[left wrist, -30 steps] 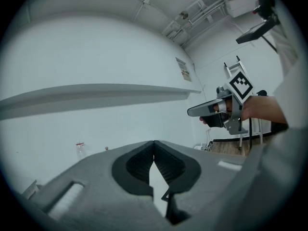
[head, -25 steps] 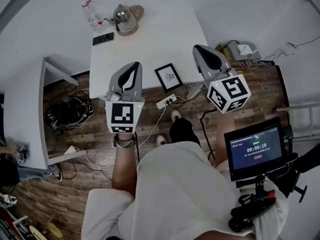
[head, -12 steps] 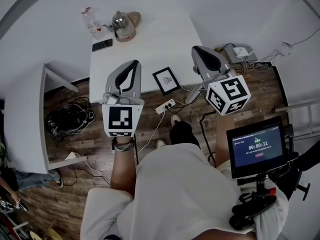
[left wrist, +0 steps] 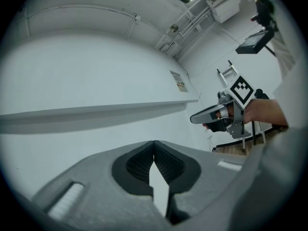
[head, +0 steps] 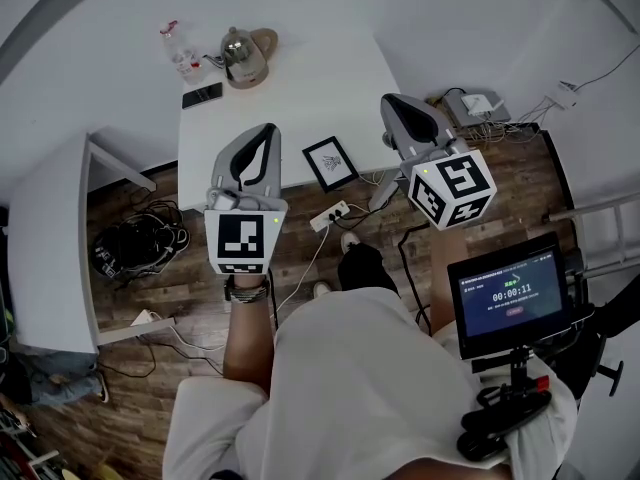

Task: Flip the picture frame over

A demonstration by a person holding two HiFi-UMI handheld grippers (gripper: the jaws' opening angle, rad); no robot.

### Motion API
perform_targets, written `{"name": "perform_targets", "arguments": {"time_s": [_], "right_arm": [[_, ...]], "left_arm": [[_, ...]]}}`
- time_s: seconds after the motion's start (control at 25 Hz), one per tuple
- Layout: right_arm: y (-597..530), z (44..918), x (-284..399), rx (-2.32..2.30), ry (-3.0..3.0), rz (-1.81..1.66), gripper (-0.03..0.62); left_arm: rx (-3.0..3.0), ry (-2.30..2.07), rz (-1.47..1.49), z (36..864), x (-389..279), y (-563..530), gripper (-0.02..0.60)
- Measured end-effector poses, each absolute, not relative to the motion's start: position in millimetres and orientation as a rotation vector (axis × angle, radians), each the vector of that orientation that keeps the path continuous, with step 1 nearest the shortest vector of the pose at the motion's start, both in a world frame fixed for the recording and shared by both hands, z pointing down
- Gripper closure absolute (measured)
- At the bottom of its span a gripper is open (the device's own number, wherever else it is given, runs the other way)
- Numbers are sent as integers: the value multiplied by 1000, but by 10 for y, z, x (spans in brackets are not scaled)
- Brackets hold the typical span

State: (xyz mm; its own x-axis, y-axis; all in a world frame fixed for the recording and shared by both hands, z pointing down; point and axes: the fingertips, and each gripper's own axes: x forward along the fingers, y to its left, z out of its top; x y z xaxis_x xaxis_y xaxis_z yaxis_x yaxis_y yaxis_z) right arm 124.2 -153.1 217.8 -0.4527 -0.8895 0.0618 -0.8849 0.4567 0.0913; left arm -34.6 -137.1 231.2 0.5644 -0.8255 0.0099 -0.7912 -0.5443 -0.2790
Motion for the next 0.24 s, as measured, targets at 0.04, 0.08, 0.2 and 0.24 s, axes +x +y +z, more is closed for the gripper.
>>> {"name": "perform_targets", "arguments": {"time_s": [0.04,0.08,0.2,0.24], "right_arm": [[-1477,2175,1297,1590,-2596,-71,591],[-1450,2176,1337,1593,-2596,-71,591],[-1398,2182,1408,1596,-2595,-68,591],[-1371,2182,1428,1597,-2594,-68,591]], "left_arm": [[-2553,1345,-203,2304,-293,-1316,577],[-2551,1343,-203,2302,-252,-1287,577],[-2552,1339,-207,2312,-175,-1235,577],[-2554,1338,-208,2315,-153,-1209,577]]}}
